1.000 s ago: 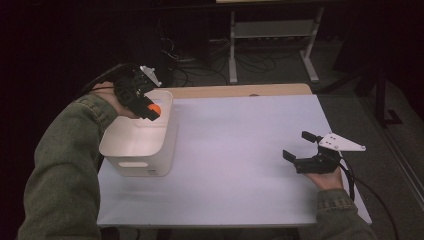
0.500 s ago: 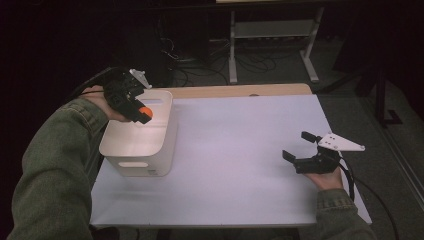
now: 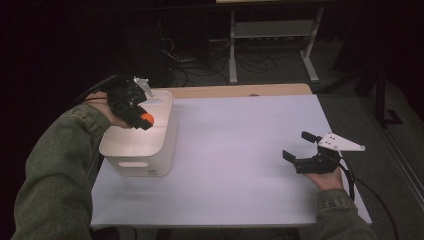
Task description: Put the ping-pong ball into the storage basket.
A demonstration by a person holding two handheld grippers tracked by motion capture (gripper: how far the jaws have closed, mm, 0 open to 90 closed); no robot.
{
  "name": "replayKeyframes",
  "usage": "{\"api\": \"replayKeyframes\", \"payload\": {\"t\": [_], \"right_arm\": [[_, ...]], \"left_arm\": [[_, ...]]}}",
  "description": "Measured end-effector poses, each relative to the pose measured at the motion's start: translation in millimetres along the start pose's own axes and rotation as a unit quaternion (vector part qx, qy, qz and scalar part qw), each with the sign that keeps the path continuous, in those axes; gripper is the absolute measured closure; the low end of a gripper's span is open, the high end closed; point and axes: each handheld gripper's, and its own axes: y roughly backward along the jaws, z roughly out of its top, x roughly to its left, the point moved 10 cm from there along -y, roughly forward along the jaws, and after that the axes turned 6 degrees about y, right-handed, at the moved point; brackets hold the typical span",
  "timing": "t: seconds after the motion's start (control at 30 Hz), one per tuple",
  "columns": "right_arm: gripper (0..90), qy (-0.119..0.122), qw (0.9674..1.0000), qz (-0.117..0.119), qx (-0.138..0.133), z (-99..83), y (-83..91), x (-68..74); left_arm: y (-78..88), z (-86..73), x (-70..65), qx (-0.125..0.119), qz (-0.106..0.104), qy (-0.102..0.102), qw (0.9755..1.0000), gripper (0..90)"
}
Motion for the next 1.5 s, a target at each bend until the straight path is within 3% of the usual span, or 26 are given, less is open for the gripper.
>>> {"api": "replayKeyframes", "payload": {"t": [0.77, 1.5], "right_arm": [[0.0, 0.001, 1.0000, 0.003, 0.005, -1.4, -0.8, 0.9], [0.0, 0.002, 1.0000, 0.003, 0.006, -1.7, -1.3, 1.5]], "left_arm": [[-10.1, -12.2, -8.4, 0.019, -0.006, -0.010, 0.9998, 50.8], [-30.8, -23.4, -17.9, 0.028, -0.019, -0.011, 0.9993, 50.8]]}}
